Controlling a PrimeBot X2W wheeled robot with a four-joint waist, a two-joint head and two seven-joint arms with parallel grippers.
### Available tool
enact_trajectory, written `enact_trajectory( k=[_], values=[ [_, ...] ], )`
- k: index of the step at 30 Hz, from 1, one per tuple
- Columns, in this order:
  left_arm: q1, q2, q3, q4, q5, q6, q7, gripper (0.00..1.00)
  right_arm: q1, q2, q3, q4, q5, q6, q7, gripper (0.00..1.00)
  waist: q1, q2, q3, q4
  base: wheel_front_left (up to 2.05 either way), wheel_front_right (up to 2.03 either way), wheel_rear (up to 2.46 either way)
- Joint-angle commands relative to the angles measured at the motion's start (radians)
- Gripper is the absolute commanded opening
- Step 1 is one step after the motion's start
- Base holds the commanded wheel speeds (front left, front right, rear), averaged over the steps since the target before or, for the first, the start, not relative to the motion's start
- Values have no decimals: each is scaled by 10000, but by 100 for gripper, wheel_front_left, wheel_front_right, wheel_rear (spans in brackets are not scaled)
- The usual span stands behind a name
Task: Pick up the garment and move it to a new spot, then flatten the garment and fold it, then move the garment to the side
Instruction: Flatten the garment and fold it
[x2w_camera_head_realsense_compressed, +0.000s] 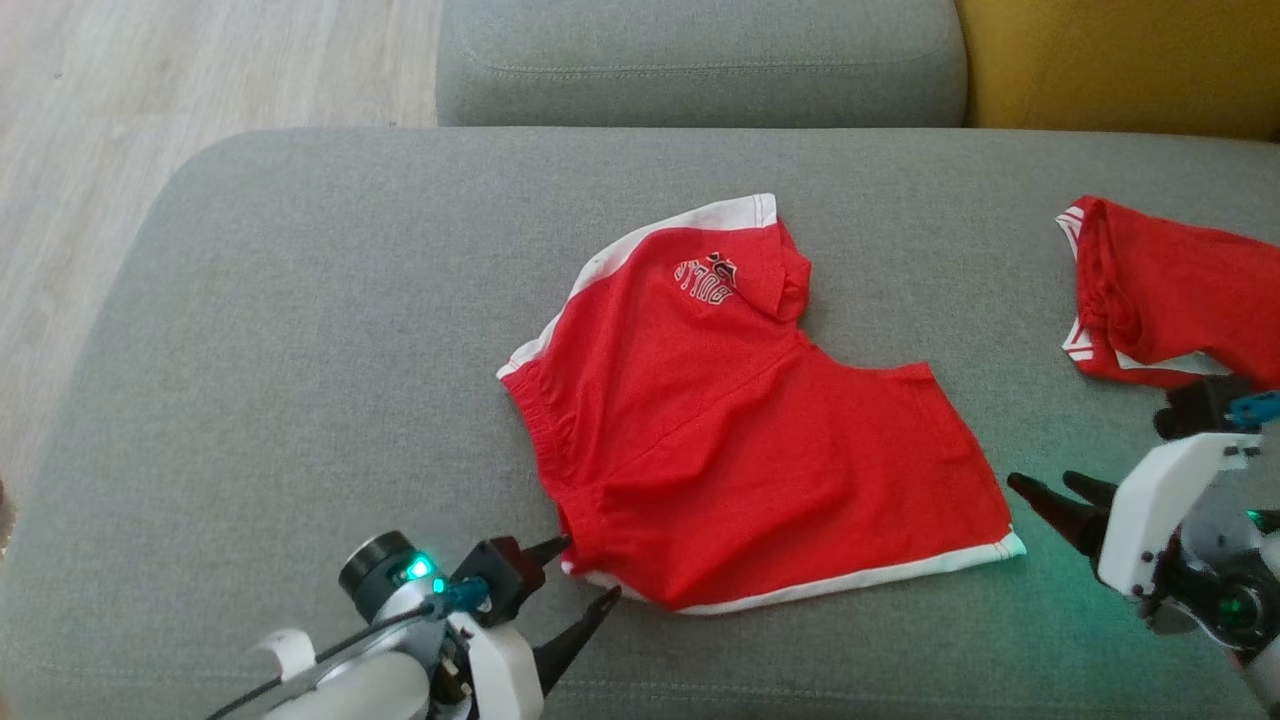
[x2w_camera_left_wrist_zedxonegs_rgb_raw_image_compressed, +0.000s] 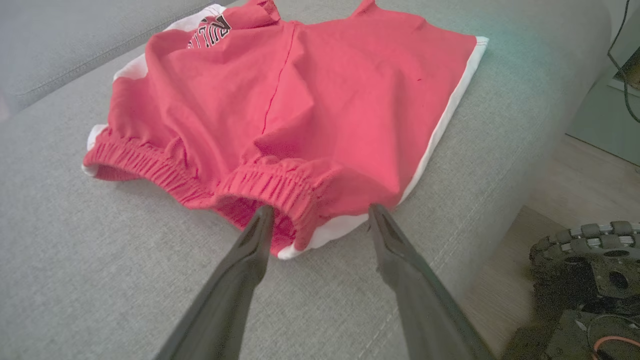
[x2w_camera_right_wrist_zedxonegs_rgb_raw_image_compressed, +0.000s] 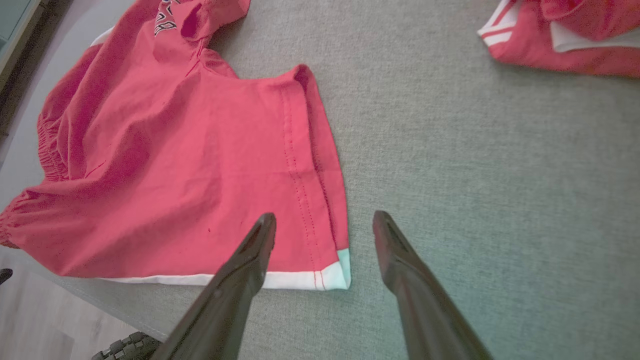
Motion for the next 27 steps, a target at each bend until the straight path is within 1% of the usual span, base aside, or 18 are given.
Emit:
enact_trajectory(
  k=[1,4,9,14,19,22,25,26,27],
  values=[
    [-311,307,323,-258,-129,103,-48,100,-2,-280,-241,-312,-113,65,-173,100,1,-1,-38,18,0,0,0],
    [-242,422,424,-336,-245,212,-70,100,72,-269,-723,-409,-255,65,-470,100,1,-1,-126,30,0,0,0],
    [-141,823,968,-736,-679,597,-184,100,120,-60,-1663,-757,-665,65,-1145,100,1,-1,-188,21,0,0,0],
    [6,1332,1782,-1314,-1278,1131,-357,100,165,319,-2603,-1192,-1340,65,-2011,100,1,-1,-222,25,0,0,0],
    [148,1663,2702,-1946,-1874,1759,-547,100,211,925,-3173,-1796,-2080,65,-2763,100,1,-1,-182,74,0,0,0],
    [315,1610,3426,-2273,-2321,2165,-698,100,239,1293,-3357,-2215,-2570,65,-3164,100,1,-1,-119,116,0,0,0],
    [547,1299,4271,-2528,-2747,2534,-800,100,269,1654,-3458,-2584,-2921,65,-3476,100,1,-1,-4,199,0,0,0],
    [547,1299,4271,-2528,-2747,2534,-800,100,269,1654,-3458,-2584,-2921,65,-3476,100,1,-1,-4,199,0,0,0],
    [718,940,4922,-2692,-2897,2733,-828,100,292,1821,-3391,-2767,-3207,65,-3629,100,1,-1,75,269,0,0,0]
  ],
)
